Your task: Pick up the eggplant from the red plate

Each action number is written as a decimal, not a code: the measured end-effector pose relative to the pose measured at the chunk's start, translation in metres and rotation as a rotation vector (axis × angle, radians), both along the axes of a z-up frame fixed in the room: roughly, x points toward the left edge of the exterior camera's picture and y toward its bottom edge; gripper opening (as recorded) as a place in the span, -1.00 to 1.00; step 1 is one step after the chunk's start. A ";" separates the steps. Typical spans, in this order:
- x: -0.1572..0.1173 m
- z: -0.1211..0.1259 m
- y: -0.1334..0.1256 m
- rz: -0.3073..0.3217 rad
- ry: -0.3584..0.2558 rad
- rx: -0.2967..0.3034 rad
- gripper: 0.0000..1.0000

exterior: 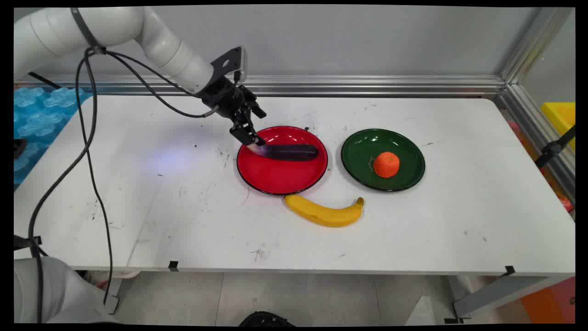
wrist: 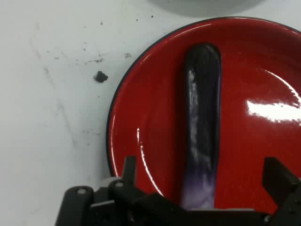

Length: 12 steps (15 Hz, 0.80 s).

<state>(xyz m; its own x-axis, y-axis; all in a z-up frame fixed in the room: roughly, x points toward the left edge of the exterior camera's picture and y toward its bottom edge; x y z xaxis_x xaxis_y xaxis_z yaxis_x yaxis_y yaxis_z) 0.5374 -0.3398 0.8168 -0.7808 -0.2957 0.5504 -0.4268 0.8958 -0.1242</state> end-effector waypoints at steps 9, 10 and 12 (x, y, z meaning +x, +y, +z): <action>-0.026 -0.028 -0.004 0.018 0.031 -0.019 1.00; -0.028 -0.031 -0.005 0.022 0.033 -0.016 1.00; -0.031 -0.036 -0.005 0.029 0.037 -0.012 1.00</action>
